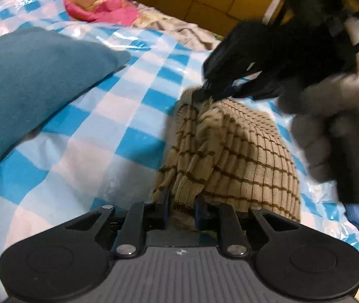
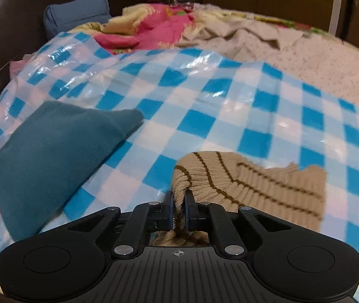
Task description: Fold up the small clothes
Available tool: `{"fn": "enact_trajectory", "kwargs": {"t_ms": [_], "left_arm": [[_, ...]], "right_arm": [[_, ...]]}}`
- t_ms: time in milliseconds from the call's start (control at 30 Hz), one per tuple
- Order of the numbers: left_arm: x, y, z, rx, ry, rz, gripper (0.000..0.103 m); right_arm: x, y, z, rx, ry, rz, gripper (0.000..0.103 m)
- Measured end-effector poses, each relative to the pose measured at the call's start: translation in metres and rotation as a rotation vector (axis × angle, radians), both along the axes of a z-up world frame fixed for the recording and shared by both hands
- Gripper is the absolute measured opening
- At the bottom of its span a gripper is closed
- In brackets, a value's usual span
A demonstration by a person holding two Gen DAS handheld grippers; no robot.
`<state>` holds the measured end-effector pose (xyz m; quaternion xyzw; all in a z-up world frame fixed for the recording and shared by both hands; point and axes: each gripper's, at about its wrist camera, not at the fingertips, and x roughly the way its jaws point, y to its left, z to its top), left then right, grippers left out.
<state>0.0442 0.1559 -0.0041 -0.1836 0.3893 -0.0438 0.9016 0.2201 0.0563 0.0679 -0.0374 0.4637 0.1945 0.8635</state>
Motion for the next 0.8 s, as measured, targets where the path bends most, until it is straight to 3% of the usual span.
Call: {"fn": "enact_trajectory", "kwargs": {"t_ms": [100,167,267,433,500,633,700,800], "left_arm": [[0.0,0.001,-0.002,0.049,0.042,0.037,0.031],[-0.002,0.005,-0.003,0.052,0.065,0.052,0.033],[-0.005,0.006,-0.001,0.068,0.075,0.06,0.035],[-0.013,-0.001,0.01,0.134,0.058,0.062,0.035],[-0.017,-0.004,0.019,0.168,0.033,0.068,0.035],[-0.014,-0.017,0.041,0.261,-0.067,0.045,0.035],[-0.006,-0.022,0.053,0.283,-0.109,0.042,0.035],[0.003,-0.021,0.071,0.275,-0.158,0.06,0.035]], "right_arm": [[0.015,0.007,-0.039,0.008,0.044,-0.054,0.009],[0.02,0.004,-0.056,0.064,0.084,-0.074,0.012],[0.016,-0.004,-0.045,0.16,0.095,-0.078,0.028],[-0.007,-0.051,-0.008,0.331,0.039,-0.082,0.034],[-0.021,-0.076,0.002,0.342,-0.007,-0.092,0.034],[-0.044,-0.137,-0.003,0.303,-0.066,-0.187,0.05],[-0.043,-0.165,-0.017,0.291,-0.043,-0.264,0.051],[-0.032,-0.19,-0.041,0.356,0.038,-0.339,0.051]]}}
